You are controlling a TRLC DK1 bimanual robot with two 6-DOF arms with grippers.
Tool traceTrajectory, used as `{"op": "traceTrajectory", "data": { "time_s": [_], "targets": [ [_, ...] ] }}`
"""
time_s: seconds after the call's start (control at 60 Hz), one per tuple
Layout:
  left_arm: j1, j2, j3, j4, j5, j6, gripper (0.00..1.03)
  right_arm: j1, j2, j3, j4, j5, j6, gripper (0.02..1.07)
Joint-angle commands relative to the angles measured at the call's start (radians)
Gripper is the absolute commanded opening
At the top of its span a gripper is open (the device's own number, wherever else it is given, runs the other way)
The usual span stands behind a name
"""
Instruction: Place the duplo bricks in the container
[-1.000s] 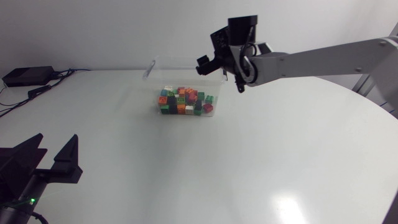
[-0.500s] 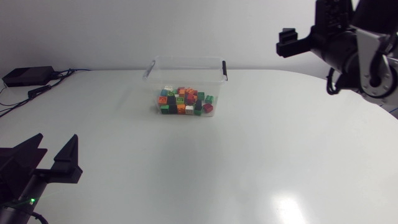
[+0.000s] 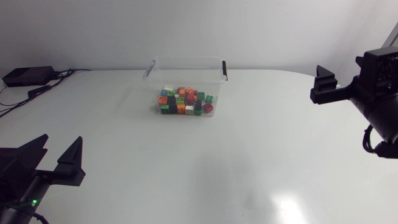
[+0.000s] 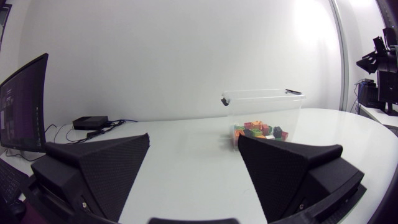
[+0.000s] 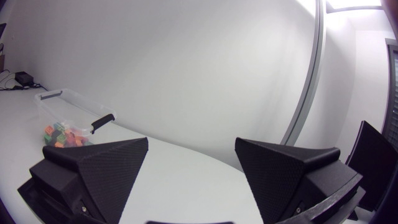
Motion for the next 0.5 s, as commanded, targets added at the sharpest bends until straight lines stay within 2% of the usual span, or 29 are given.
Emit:
{"op": "traceTrajectory", "data": {
  "time_s": [0.0,0.483],
  "targets": [
    [0.014,-0.009,-0.016,-0.001,0.006,-0.003,0.99,-0.006,-0.046,-0.058,0.005,0.011,-0.001,1.03],
    [0.028,-0.009,-0.016,-0.007,0.021,-0.003,0.99,-0.021,-0.316,-0.276,-0.084,0.006,-0.02,1.03]
  ]
}}
